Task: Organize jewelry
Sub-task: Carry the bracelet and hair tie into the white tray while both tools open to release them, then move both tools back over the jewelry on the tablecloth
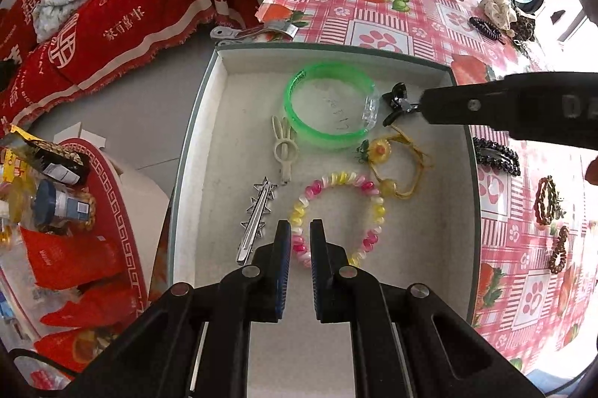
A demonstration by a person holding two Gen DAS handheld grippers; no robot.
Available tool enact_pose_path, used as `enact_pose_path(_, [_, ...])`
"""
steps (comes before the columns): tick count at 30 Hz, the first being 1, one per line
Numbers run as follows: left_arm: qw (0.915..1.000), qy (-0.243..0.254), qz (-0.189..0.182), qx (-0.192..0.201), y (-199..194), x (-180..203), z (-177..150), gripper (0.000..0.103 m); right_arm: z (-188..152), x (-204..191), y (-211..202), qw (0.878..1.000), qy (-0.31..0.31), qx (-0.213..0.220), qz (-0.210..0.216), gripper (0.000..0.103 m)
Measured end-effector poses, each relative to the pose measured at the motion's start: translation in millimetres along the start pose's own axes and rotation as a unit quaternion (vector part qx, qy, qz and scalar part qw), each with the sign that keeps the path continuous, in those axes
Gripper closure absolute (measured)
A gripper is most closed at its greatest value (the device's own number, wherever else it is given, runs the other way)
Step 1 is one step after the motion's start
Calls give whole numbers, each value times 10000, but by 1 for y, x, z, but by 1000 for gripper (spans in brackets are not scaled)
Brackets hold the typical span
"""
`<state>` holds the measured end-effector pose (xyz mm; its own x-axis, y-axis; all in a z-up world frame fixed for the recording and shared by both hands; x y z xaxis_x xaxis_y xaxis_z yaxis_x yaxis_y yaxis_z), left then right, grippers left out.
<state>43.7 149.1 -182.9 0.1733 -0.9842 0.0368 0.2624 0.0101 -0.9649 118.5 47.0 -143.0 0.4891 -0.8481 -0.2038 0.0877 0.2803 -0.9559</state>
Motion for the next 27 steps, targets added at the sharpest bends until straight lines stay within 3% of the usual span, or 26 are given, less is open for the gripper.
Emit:
enact_pose_path(13, [9997,247,47,75,-12,14,3,86,-40,35,-45,9969,720,309,-33,58])
enact_pose_path(14, [9996,259,46,62,-12,16,4,80,-45,40,-47,9962,808,314,-54,57])
enact_pose_path(15, [9996,279,53,38,-13,18,4,28,-50,44,-49,9956,875,320,-69,55])
enact_pose_path(16, [9996,262,116,72,-14,19,5,0,-55,49,-52,9949,955,326,-93,53])
enact_pose_path(18, [9985,333,238,356,-24,24,6,0,-66,59,-56,9932,1114,316,-139,52])
enact_pose_path(24, [9968,655,233,390,-31,48,10,0,-99,89,-63,9870,1569,216,-262,44])
enact_pose_path(27, [9957,815,152,421,-36,65,13,0,-117,105,-67,9828,1805,168,-354,30])
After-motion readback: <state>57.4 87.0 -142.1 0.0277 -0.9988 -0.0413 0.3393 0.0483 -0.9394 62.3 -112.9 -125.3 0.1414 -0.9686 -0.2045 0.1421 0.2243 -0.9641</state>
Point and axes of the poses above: each gripper's, at about its wrist camera, not at the fingertips, and y roughly the way its jaws point, x to its right, z to its top, the point moved 1 cm from there along y, roughly the way its jaws point, and after that the axes turned 10 degrees about -y, right-handed, at the moved point
